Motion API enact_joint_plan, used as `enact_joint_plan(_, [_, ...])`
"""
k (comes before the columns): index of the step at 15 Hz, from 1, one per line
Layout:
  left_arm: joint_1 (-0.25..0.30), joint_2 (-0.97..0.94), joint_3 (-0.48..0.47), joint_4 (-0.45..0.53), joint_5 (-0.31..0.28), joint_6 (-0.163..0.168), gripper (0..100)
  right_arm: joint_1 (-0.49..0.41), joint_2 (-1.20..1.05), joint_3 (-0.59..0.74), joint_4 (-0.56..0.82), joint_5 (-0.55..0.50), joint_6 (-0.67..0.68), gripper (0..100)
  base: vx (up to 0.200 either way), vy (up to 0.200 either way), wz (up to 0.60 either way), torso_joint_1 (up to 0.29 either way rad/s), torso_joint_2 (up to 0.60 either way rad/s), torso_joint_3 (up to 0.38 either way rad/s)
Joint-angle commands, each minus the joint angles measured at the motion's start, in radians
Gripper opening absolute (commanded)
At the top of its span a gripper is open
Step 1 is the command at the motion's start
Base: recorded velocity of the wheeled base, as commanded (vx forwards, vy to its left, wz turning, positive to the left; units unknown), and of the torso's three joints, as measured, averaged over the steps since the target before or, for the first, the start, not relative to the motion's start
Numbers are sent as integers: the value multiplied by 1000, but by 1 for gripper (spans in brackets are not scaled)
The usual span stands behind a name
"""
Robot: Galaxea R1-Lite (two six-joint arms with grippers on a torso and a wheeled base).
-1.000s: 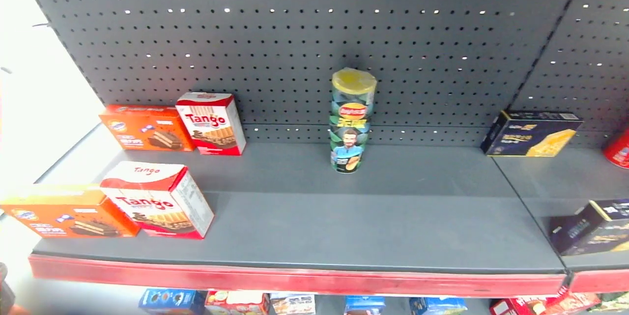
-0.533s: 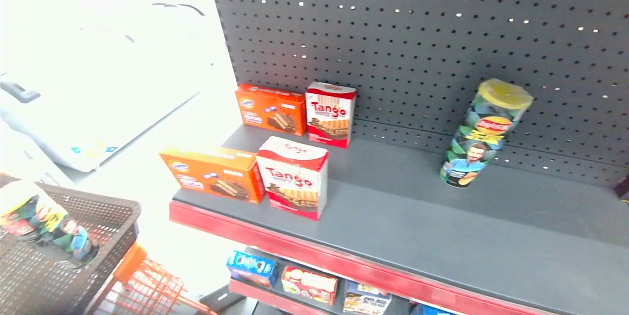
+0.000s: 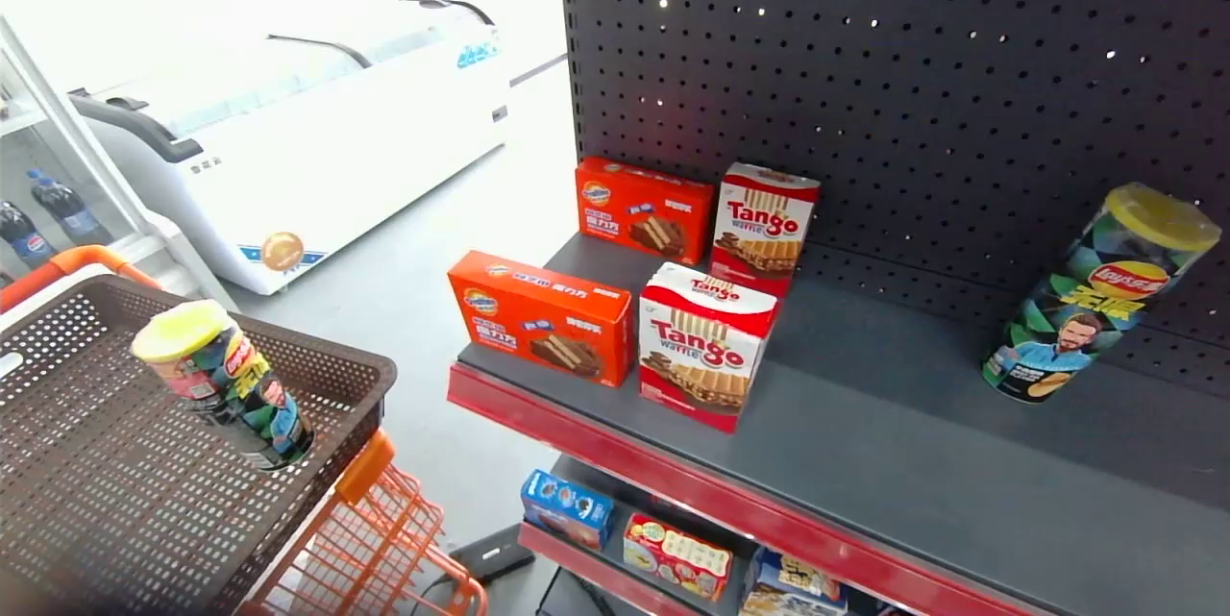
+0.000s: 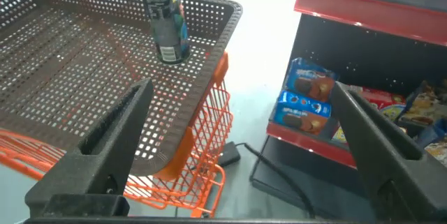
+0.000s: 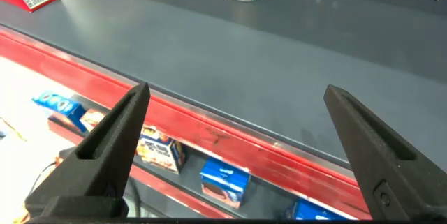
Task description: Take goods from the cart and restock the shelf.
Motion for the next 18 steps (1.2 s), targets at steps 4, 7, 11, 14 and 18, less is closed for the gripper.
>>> enact_joint_plan(4, [1,0,0,-1,-12,3,100,0,2,0,0,0,0,100,0,0,0,0,0,0])
enact_joint_plan(7, [1,0,-5,4,-7,12,100,0,2,0,0,0,0,100,0,0,0,0,0,0])
enact_joint_plan(11, [18,291,-296,154,66,101,100,0,2,0,0,0,0,100,0,0,0,0,0,0])
enact_joint_plan(14, [-217,613,-365,74,361,18,100,0,2,0,0,0,0,100,0,0,0,0,0,0])
enact_joint_plan(18, [-85,945,-407,-149,233,-29,100,0,2,0,0,0,0,100,0,0,0,0,0,0])
